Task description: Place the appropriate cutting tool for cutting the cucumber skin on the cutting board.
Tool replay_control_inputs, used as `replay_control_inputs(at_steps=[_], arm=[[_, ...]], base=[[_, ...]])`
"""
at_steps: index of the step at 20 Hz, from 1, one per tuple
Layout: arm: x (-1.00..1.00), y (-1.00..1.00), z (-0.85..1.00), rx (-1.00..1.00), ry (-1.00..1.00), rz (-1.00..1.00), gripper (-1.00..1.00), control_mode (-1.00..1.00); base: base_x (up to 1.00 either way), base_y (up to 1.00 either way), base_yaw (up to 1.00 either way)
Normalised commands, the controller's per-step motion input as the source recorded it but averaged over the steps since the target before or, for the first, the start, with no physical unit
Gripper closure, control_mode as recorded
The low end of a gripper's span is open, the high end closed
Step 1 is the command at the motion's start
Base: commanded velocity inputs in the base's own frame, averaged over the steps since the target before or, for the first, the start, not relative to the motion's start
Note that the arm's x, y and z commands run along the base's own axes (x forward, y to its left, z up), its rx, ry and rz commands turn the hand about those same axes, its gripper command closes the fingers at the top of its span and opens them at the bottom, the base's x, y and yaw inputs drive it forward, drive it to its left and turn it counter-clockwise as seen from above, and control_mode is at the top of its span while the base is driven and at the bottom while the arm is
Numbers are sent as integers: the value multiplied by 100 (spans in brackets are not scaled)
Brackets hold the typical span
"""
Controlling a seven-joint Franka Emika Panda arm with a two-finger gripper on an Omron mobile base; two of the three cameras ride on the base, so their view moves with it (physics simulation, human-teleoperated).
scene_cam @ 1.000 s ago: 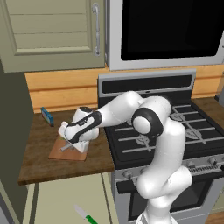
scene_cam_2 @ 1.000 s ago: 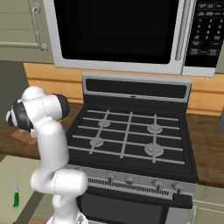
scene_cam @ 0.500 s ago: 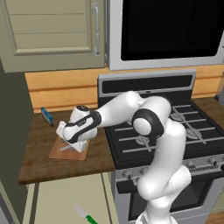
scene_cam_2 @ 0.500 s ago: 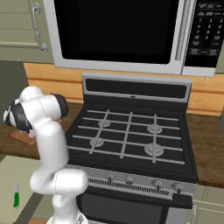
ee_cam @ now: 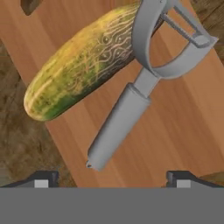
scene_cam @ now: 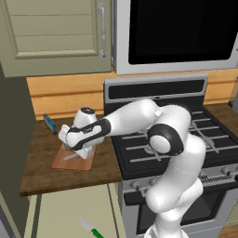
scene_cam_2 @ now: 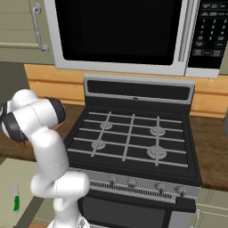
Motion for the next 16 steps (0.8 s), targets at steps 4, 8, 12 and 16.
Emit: replay_control_inputs(at_steps=[4, 8, 12, 16], arm=[[-40, -12, 39, 0, -3, 0, -100, -100], [-62, -18, 29, 0, 0, 0, -100, -100], [-59, -32, 23, 0, -2, 0, -100, -100], [-30, -60, 21, 5, -1, 0, -100, -100]], base=[[0, 0, 0], [0, 0, 0], [0, 0, 0], [0, 0, 0]])
